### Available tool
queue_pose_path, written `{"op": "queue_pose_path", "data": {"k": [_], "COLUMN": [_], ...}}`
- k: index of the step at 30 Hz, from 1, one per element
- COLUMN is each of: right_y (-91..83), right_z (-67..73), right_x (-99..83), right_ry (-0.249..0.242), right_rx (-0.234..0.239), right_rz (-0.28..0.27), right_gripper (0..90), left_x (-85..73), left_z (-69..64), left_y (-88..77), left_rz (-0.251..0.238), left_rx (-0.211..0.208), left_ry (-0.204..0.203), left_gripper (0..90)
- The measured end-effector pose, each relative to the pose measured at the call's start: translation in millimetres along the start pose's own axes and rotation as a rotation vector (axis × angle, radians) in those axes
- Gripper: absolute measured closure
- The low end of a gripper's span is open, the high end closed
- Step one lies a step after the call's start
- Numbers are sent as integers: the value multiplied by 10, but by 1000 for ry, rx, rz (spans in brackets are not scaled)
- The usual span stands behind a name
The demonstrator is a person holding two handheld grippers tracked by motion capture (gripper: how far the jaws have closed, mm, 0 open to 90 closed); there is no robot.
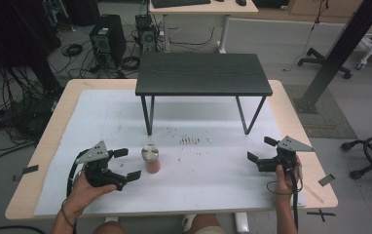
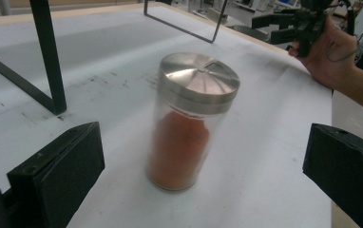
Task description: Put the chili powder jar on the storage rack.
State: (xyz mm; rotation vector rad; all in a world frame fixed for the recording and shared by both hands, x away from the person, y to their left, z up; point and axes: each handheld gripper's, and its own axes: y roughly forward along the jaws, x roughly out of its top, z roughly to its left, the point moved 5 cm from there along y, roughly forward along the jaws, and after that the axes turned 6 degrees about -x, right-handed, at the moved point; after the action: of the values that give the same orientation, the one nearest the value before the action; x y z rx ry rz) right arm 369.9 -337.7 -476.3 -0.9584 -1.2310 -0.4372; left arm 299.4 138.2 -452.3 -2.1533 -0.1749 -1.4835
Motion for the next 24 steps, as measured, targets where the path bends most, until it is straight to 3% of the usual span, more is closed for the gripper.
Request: {"op": "queue_pose_path", "data": {"k": [24], "right_y": [-13], "right_z": [-4], "right_x": [4], "right_ry": [7], "right_rx": [3], "right_rz": [-13], "right_gripper": [3], "left_x": [-25], "left_z": [75], "left_y": [386], "left_rz": [47], "left_rx": [-32], "left_ry": [-1], "left_gripper": [6]}}
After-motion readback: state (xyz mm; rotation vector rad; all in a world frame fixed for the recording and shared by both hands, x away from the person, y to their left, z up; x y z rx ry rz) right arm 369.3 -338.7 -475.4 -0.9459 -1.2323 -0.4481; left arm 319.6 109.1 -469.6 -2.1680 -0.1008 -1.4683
